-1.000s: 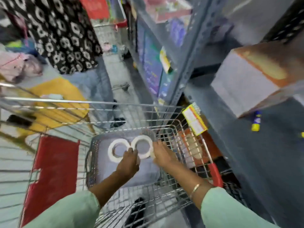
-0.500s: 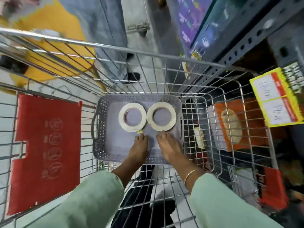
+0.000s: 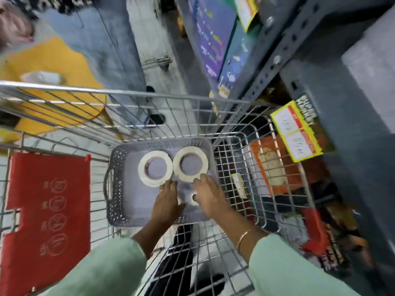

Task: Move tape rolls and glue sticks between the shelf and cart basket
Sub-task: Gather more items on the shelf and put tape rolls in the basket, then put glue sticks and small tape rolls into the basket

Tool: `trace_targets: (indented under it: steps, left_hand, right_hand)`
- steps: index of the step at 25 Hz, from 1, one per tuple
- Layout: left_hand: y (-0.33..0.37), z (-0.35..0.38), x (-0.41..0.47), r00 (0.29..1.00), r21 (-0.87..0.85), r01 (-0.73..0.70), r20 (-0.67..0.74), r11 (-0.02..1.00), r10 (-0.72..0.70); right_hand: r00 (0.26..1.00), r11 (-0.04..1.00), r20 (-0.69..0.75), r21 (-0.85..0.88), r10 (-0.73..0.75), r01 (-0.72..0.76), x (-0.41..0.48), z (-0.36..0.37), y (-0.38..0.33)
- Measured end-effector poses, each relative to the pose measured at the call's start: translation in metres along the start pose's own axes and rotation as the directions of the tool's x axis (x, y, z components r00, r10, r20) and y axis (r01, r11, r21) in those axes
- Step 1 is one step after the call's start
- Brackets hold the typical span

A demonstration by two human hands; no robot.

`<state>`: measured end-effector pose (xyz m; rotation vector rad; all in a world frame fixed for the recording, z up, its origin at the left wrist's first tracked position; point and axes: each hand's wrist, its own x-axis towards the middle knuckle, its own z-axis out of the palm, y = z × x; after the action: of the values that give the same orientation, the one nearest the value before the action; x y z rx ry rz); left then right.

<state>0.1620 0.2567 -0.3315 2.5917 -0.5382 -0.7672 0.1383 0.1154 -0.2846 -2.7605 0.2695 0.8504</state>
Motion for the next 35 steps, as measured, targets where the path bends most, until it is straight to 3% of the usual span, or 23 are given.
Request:
trace_targets:
  steps: [3,5,6,8,10,13,14,17,19,23,24,28,29,30,31,32,35]
  left_hand:
    - [0.046,-0.038,-0.012,0.981,-0.164,-0.102,-0.183,0.981,0.071]
    - [0.095,-0.065,-0.022,0.932,-0.251,-0.265,-0.313,0.931,0.181]
    - [0.121,-0.078,-0.028,0.898,-0.282,-0.354,-0.370,0.892,0.240]
    - [0.190,-0.103,-0.050,0.797,-0.286,-0.546,-0.468,0.788,0.382]
    - [0.254,-0.116,-0.074,0.732,-0.310,-0.659,-0.474,0.685,0.490]
    - [0.348,-0.111,-0.107,0.564,-0.249,-0.826,-0.362,0.506,0.743]
    - [0.373,-0.103,-0.114,0.500,-0.203,-0.865,-0.270,0.459,0.823]
    - [0.444,-0.073,-0.132,0.433,-0.091,-0.896,0.031,0.434,0.901]
    - [0.481,-0.050,-0.136,0.399,0.003,-0.915,0.154,0.403,0.904]
    - [0.510,-0.018,-0.119,0.272,0.236,-0.954,0.425,0.184,0.863]
    - [0.510,-0.020,-0.120,0.339,0.289,-0.933,0.504,0.215,0.795]
    - [0.499,-0.022,-0.121,0.333,0.547,-0.833,0.378,0.082,0.864]
    - [0.494,-0.026,-0.121,0.268,0.556,-0.831,0.386,0.009,0.883]
    - [0.490,-0.025,-0.121,0.261,0.543,-0.840,0.396,0.005,0.881]
    - [0.485,-0.025,-0.116,0.284,0.527,-0.848,0.365,0.054,0.887]
    - [0.481,-0.029,-0.115,0.366,0.482,-0.861,0.362,0.164,0.857]
    - [0.449,-0.048,-0.102,0.537,0.185,-0.836,0.080,0.517,0.840]
  right_hand:
    - [0.961,0.985,-0.272,0.173,0.046,0.002,-0.043,-0.056,0.005]
    - [0.811,0.961,-0.570,0.273,0.131,0.036,-0.091,-0.097,0.018]
    - [0.756,0.932,-0.627,0.356,0.186,0.065,-0.117,-0.117,0.027]
    - [0.682,0.859,-0.659,0.504,0.318,0.087,-0.182,-0.150,0.060]
    - [0.565,0.778,-0.660,0.627,0.495,0.051,-0.239,-0.168,0.106]
    - [0.327,0.679,-0.622,0.728,0.712,-0.094,-0.321,-0.178,0.195]
    - [0.285,0.646,-0.588,0.740,0.757,-0.187,-0.342,-0.178,0.223]
    - [0.264,0.507,-0.433,0.743,0.862,-0.436,-0.387,-0.166,0.287]
    - [0.280,0.481,-0.391,0.705,0.877,-0.521,-0.395,-0.153,0.307]
    - [0.336,0.486,-0.352,0.615,0.874,-0.621,-0.382,-0.146,0.315]
    - [0.342,0.471,-0.325,0.610,0.882,-0.637,-0.378,-0.145,0.317]
    - [0.322,0.435,-0.293,0.594,0.900,-0.676,-0.368,-0.136,0.318]
    - [0.317,0.436,-0.300,0.601,0.900,-0.670,-0.366,-0.136,0.316]
    - [0.318,0.449,-0.318,0.615,0.893,-0.648,-0.366,-0.136,0.313]
    - [0.328,0.473,-0.341,0.633,0.881,-0.613,-0.364,-0.139,0.308]
    - [0.335,0.492,-0.361,0.656,0.871,-0.572,-0.361,-0.143,0.303]
    - [0.339,0.512,-0.401,0.775,0.851,-0.371,-0.340,-0.163,0.270]
